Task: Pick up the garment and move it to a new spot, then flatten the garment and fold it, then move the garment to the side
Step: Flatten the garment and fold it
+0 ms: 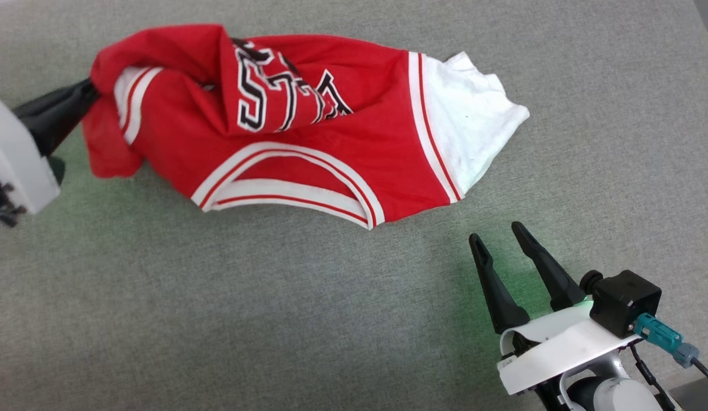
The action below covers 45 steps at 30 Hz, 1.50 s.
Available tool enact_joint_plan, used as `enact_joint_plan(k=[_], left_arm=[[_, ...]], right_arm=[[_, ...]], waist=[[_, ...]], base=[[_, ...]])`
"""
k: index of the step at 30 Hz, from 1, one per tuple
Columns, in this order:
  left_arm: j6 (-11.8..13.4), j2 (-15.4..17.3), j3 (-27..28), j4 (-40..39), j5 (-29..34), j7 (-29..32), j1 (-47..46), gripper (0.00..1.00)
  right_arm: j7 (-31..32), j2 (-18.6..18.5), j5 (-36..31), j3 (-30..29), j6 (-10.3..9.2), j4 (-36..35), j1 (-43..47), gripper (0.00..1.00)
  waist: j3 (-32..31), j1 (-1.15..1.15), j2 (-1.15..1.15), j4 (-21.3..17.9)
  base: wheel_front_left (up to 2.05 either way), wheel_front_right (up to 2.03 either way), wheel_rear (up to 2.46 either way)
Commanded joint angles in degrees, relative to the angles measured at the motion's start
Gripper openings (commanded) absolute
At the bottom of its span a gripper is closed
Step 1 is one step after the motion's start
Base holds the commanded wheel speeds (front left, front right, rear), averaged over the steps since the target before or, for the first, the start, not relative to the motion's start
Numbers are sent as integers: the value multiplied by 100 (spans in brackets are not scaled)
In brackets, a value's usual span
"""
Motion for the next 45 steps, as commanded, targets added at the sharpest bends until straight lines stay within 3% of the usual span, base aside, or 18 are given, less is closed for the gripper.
enact_joint_plan(k=[1,6,12,13,14,24,33,45], left_arm=[[-35,139,-71,-98,171,59,-3,0],[44,388,-240,52,257,152,249,0],[17,291,-360,523,440,32,364,3],[6,284,-363,581,473,-3,348,38],[-11,298,-337,625,504,-54,243,100],[-36,523,-285,-87,721,287,-274,100],[-36,810,-584,-1222,305,1692,-428,100],[67,610,-568,-452,280,2285,-769,100]], right_arm=[[11,11,-16,-5,-6,-42,71,100],[-4,12,14,23,-6,-57,103,100],[-33,11,39,40,-6,-35,101,100],[-26,11,32,23,-6,-37,105,100],[-3,11,6,-24,-6,-53,123,100],[71,11,-5,-60,-6,-40,31,100],[6,12,57,27,-6,-18,18,100],[-130,12,100,121,-6,3,46,100]], waist=[[4,0,0,-9],[42,0,0,-43],[62,0,0,-43],[51,0,0,-32],[22,0,0,6],[-85,0,0,196],[1,0,0,69],[171,0,0,-154]], base=[[0,0,0],[0,0,0],[0,0,0],[0,0,0],[0,0,0],[0,0,0],[0,0,0],[0,0,0]])
